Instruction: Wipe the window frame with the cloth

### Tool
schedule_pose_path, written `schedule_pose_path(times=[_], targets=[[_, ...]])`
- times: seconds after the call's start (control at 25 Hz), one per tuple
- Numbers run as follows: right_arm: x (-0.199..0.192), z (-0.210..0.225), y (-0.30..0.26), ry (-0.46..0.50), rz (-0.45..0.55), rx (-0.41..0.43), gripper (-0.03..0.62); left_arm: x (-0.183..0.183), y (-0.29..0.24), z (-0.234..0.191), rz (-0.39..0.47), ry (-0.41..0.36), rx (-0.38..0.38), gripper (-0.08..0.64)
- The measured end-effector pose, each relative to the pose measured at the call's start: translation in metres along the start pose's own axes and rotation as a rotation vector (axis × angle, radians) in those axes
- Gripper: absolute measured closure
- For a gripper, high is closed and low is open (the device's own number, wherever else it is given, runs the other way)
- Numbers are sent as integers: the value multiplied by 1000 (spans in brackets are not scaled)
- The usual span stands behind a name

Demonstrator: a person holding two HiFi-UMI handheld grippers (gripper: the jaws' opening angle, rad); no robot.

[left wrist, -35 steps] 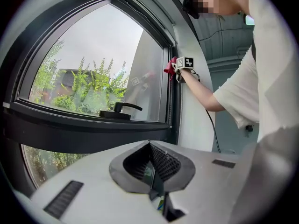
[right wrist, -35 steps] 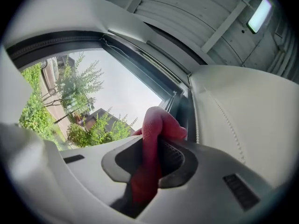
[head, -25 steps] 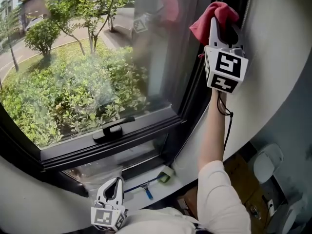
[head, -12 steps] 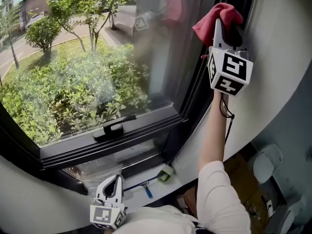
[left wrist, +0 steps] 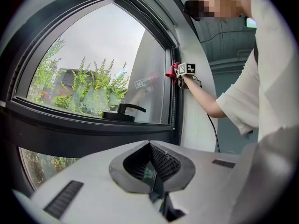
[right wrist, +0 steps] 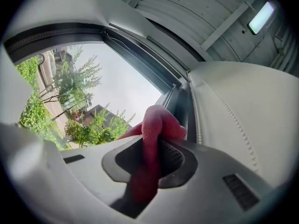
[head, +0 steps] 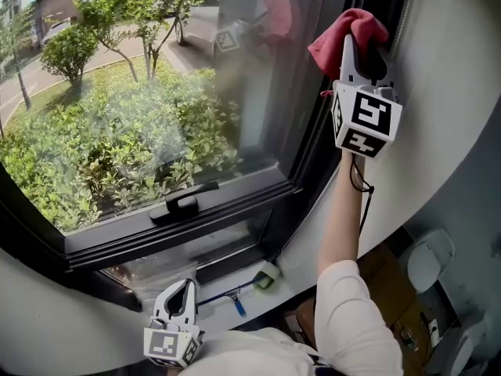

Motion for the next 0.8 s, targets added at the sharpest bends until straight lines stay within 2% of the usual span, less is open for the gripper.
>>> schedule_pose_path(times=[0.36, 0.8], targets=[[-10, -6, 8, 11, -7, 1, 505, -4, 4, 0, -20, -7, 0, 552], [-17, -11, 17, 17, -18, 5, 505, -5, 5, 3, -6, 2, 2, 552]])
Point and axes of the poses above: the fingertips, and each gripper's own axes: y backward along the fingers, z to its right, x out of its top, the point moved 9 cm from there along y, backward along the fingers, and after that the axes turned 3 degrees about z, right-handed, at the moved point
